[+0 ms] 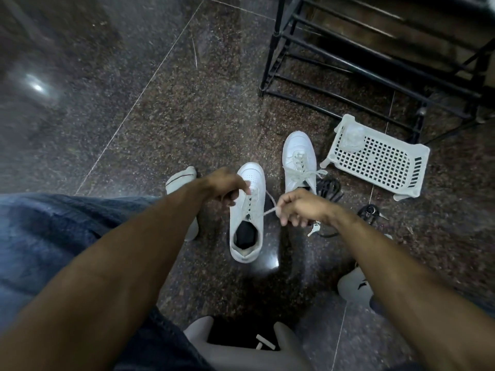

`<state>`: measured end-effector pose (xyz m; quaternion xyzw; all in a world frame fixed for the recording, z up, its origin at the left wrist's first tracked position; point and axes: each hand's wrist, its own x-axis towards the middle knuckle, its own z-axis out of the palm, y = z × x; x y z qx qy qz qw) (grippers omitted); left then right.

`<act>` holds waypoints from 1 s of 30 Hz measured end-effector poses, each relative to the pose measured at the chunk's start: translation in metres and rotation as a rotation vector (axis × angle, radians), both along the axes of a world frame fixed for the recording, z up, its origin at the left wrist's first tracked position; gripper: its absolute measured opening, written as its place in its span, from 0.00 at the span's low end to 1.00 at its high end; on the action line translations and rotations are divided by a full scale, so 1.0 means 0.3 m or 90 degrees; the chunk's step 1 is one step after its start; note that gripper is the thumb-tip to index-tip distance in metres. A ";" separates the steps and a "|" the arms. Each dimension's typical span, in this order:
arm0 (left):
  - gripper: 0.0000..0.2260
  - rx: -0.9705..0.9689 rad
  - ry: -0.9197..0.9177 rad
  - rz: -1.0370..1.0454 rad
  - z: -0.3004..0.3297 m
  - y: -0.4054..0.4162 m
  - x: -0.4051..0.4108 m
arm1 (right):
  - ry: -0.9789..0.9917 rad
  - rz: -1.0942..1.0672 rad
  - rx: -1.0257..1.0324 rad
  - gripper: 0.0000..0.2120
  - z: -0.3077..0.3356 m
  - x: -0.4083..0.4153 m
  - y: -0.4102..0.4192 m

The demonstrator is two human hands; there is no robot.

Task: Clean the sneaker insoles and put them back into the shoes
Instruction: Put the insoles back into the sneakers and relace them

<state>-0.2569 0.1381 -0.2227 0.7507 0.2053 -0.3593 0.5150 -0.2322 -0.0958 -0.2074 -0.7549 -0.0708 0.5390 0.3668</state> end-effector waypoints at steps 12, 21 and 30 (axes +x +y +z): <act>0.18 0.039 -0.062 -0.377 0.242 -0.224 0.040 | -0.067 -0.136 -0.070 0.11 0.062 0.014 0.093; 0.15 -0.053 -0.169 -0.480 0.448 -0.228 0.134 | 0.028 0.060 -0.071 0.25 0.168 0.040 0.118; 0.19 -0.142 -0.314 -0.121 0.472 -0.138 0.187 | 0.083 -0.020 0.191 0.16 0.151 0.129 0.035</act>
